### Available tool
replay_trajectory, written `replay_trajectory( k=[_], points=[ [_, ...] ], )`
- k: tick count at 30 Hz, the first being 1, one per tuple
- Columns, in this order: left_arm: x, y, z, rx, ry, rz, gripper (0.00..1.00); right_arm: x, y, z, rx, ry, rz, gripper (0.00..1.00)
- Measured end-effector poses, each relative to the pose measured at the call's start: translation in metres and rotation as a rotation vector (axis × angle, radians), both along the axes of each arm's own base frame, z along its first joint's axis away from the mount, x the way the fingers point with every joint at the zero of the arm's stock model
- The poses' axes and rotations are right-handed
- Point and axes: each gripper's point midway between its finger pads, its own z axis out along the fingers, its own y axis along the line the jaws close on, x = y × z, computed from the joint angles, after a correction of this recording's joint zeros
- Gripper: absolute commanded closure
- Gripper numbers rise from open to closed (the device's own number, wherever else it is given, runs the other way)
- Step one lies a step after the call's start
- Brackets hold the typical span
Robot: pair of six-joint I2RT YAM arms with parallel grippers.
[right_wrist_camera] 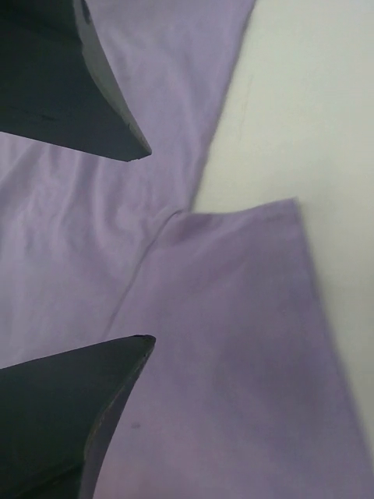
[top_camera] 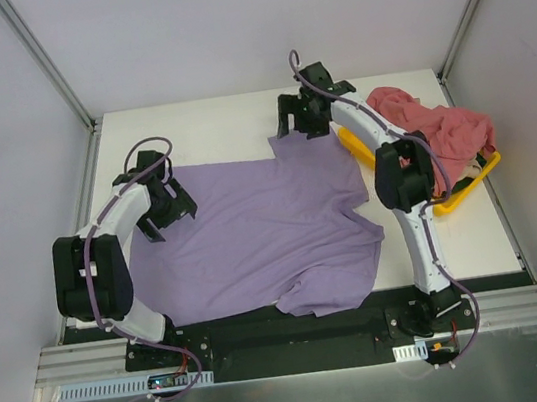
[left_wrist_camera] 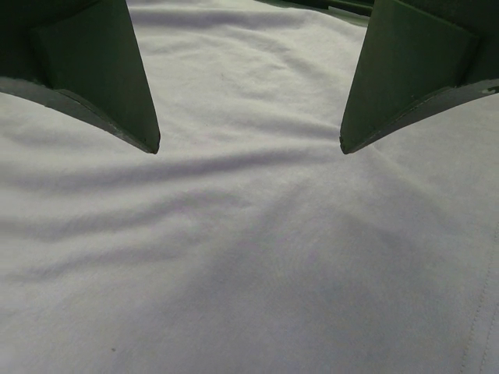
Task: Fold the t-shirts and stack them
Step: Flatten out the tshirt
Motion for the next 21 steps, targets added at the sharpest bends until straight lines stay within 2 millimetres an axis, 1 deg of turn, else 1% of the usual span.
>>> replay_trajectory(
  k=[2, 3, 7, 8, 10, 12, 14, 17, 21],
  points=[
    [0.001, 0.000, 0.005, -0.002, -0.016, 0.000, 0.01, -0.020, -0.012, -0.007, -0.045, 0.046, 0.008, 0.04],
    [0.001, 0.000, 0.007, -0.002, -0.024, 0.000, 0.01, -0.034, -0.019, -0.010, -0.068, 0.074, 0.015, 0.04],
    [0.002, 0.000, 0.012, -0.005, -0.043, 0.000, 0.01, -0.091, -0.048, -0.006, -0.148, 0.161, 0.035, 0.04],
    [0.003, 0.000, 0.013, -0.006, -0.044, 0.000, 0.01, -0.102, -0.053, -0.004, -0.162, 0.177, 0.038, 0.04],
    [0.004, -0.002, 0.013, -0.015, -0.038, -0.003, 0.01, -0.118, -0.062, -0.004, -0.183, 0.201, 0.044, 0.04],
    [0.011, -0.005, 0.013, -0.029, -0.035, -0.009, 0.01, -0.128, -0.066, -0.010, -0.200, 0.227, 0.047, 0.04],
    [0.022, -0.008, 0.011, -0.037, -0.031, -0.018, 0.01, -0.135, -0.070, -0.020, -0.221, 0.260, 0.057, 0.04],
    [0.037, -0.009, 0.001, -0.049, -0.004, -0.027, 0.01, -0.141, -0.074, -0.038, -0.253, 0.319, 0.083, 0.04],
    [0.050, -0.002, -0.018, -0.054, 0.053, -0.021, 0.01, -0.132, -0.072, -0.060, -0.281, 0.363, 0.110, 0.04]
  ],
)
